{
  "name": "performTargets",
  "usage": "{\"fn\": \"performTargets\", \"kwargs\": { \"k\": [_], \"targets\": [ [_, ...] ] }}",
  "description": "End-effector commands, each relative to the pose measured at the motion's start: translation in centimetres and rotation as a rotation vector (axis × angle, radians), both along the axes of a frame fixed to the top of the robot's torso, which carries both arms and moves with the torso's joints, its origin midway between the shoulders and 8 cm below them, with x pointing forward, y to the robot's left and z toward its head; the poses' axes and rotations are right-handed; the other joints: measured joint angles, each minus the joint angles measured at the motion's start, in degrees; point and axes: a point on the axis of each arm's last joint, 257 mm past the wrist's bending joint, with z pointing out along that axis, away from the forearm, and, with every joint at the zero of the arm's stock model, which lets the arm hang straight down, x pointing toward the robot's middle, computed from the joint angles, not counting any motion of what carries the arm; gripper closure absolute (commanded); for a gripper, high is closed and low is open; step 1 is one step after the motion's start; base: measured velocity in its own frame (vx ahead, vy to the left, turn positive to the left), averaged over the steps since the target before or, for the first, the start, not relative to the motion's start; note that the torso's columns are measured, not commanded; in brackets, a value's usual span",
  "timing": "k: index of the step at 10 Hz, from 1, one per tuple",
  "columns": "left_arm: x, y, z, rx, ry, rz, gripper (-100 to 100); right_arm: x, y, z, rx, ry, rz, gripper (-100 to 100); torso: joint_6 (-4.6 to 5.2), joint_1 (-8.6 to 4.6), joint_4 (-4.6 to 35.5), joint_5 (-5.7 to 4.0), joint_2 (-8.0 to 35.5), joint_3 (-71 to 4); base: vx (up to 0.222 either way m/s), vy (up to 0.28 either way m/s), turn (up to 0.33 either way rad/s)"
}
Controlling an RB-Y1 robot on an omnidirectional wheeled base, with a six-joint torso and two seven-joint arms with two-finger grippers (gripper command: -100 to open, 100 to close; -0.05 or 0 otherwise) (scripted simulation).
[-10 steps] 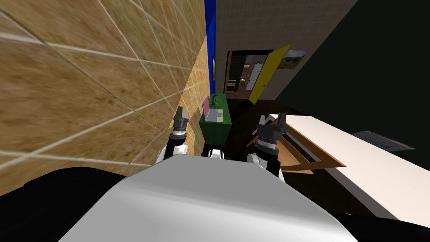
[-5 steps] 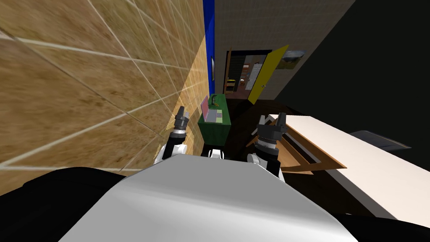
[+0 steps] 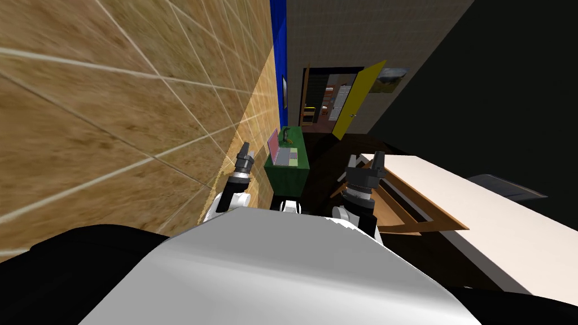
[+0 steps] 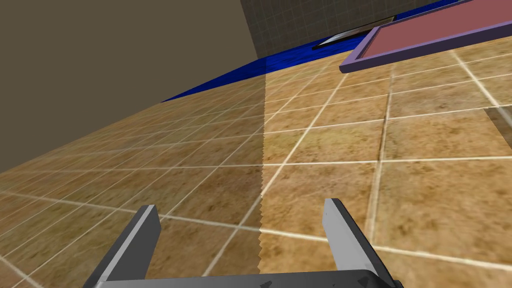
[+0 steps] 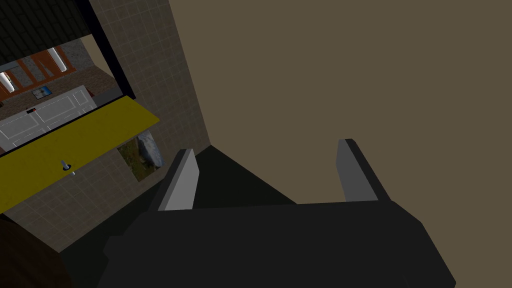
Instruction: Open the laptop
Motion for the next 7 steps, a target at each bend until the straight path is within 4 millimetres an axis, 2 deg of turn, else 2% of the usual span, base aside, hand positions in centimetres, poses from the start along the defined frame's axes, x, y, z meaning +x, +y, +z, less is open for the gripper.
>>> {"fn": "performTargets", "kwargs": {
  "k": [1,7],
  "targets": [
    [0.7,0.4,-0.7,-0.002,0.053,0.018,-100,0.0,0.0,0.0,0.000,0.000,0.000,0,0.00,-0.01,0.00,0.00,0.00,0.00,0.041,-0.017,-0.026],
    [1.8,1.3,-2.2,0.001,0.169,0.054,-100,0.0,0.0,0.0,0.000,0.000,0.000,0,0.00,0.02,0.00,0.01,0.00,0.00,0.044,-0.015,-0.024]
  ]
}}
